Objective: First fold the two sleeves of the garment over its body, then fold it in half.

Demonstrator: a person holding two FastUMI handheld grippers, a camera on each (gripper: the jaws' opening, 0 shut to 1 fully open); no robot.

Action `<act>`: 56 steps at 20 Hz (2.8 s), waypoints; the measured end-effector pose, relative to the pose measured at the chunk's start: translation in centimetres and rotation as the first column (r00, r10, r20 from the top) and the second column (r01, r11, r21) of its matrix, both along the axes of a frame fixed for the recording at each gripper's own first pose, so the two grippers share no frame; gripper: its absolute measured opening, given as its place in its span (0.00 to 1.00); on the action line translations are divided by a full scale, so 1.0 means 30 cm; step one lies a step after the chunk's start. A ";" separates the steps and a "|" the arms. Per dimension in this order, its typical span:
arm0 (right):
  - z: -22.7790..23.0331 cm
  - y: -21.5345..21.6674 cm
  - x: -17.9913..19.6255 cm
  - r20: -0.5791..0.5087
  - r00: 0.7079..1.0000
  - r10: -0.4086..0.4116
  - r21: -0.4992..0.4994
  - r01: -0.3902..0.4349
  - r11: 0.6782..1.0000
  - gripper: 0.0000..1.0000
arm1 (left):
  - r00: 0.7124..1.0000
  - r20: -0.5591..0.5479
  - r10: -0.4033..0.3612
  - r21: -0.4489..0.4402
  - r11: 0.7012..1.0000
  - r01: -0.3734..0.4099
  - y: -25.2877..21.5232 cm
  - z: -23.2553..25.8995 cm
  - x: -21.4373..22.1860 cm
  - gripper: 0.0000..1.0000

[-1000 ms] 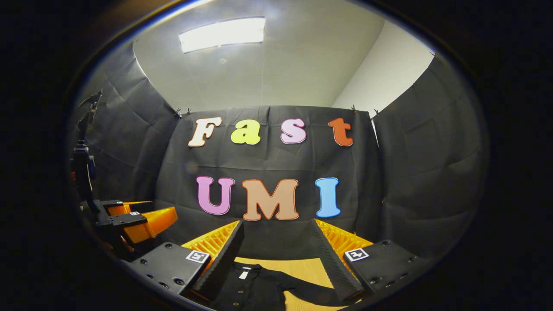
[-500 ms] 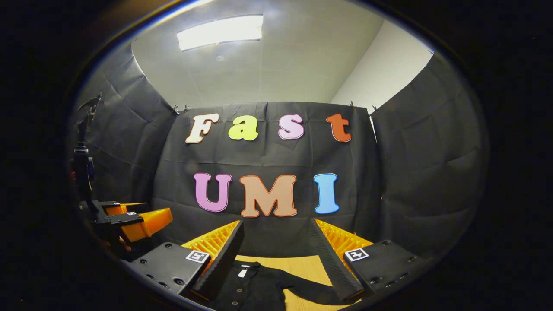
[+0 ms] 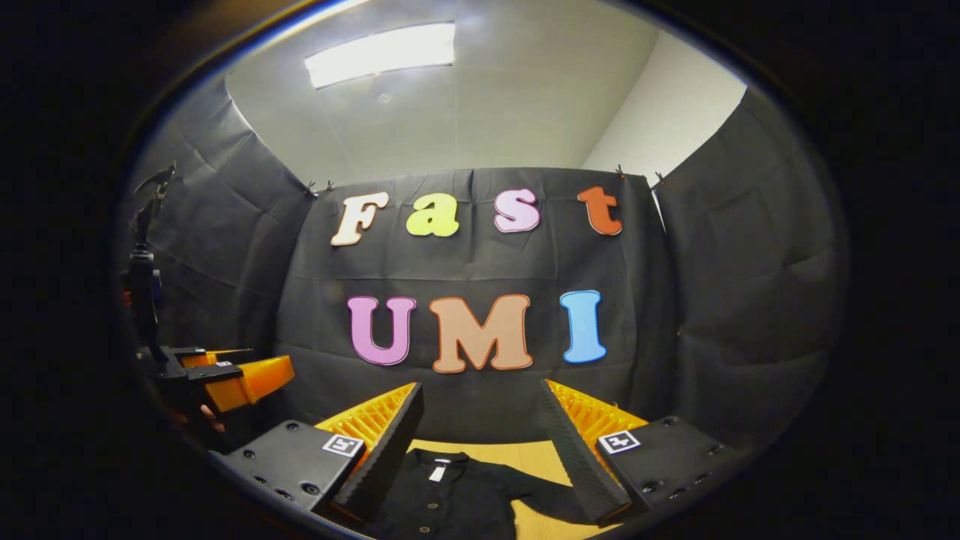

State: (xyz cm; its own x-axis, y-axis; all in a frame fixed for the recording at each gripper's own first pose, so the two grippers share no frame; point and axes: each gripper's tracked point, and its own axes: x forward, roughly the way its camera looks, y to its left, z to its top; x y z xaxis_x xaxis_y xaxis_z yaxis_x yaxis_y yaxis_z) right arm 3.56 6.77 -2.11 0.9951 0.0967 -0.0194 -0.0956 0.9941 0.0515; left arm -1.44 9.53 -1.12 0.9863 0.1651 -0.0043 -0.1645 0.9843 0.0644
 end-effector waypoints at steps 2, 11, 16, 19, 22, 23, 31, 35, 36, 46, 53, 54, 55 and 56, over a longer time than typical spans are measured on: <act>0.005 0.024 0.020 0.009 1.000 -0.002 0.004 0.002 1.000 0.97 | 1.000 0.009 -0.004 0.009 1.000 0.004 0.025 0.007 0.001 0.93; -0.030 0.056 0.074 0.018 0.999 -0.043 -0.040 0.044 0.998 0.97 | 0.999 -0.015 -0.045 -0.023 0.999 0.045 0.086 -0.038 0.038 0.94; -0.170 -0.203 0.156 -0.088 0.990 -0.112 -0.089 0.104 0.991 0.99 | 1.000 -0.001 0.000 -0.052 0.999 0.000 0.053 -0.036 0.077 0.94; -0.274 -0.437 0.192 -0.157 0.966 -0.207 -0.114 0.190 0.975 0.97 | 1.000 0.011 0.008 -0.039 0.999 -0.008 0.013 -0.030 0.105 0.94; -0.426 -0.602 0.226 -0.246 0.933 -0.264 -0.148 0.233 0.961 0.98 | 1.000 0.019 0.022 -0.036 0.999 -0.022 -0.021 -0.032 0.126 0.94; -0.468 -0.646 0.232 -0.274 0.921 -0.276 -0.156 0.241 0.958 0.98 | 0.999 0.015 0.028 -0.037 0.999 -0.027 -0.032 -0.035 0.131 0.94; -0.898 -0.878 0.247 -0.517 0.802 -0.300 -0.222 0.213 0.951 0.98 | 0.997 0.013 0.073 0.021 0.997 -0.074 -0.079 -0.031 0.160 0.94; -1.136 -0.931 0.221 -0.671 0.691 -0.270 -0.201 0.180 0.963 0.98 | 0.995 0.003 0.104 0.041 0.994 -0.104 -0.099 -0.046 0.172 0.94; -1.181 -0.944 0.202 -0.702 0.661 -0.265 -0.194 0.181 0.964 0.98 | 0.994 -0.001 0.109 0.046 0.993 -0.108 -0.108 -0.050 0.180 0.94; -1.495 -1.048 0.097 -0.855 0.464 -0.234 -0.189 0.142 0.972 1.00 | 0.992 -0.018 0.124 0.095 0.988 -0.122 -0.218 -0.079 0.239 0.94; -1.525 -1.051 0.077 -0.875 0.456 -0.161 -0.128 0.102 0.986 0.96 | 0.993 -0.032 0.116 0.087 0.990 -0.113 -0.284 -0.107 0.263 0.94; -1.525 -1.037 0.071 -0.876 0.459 -0.150 -0.120 0.093 0.988 0.84 | 0.993 -0.033 0.116 0.086 0.990 -0.113 -0.287 -0.109 0.263 0.94; -1.528 -1.019 0.077 -0.876 0.462 -0.141 -0.114 0.086 0.990 0.76 | 0.993 -0.032 0.117 0.085 0.990 -0.114 -0.287 -0.110 0.258 0.94; -1.534 -1.006 0.077 -0.877 0.463 -0.129 -0.105 0.077 0.991 0.55 | 0.993 -0.029 0.118 0.083 0.990 -0.115 -0.283 -0.106 0.253 0.94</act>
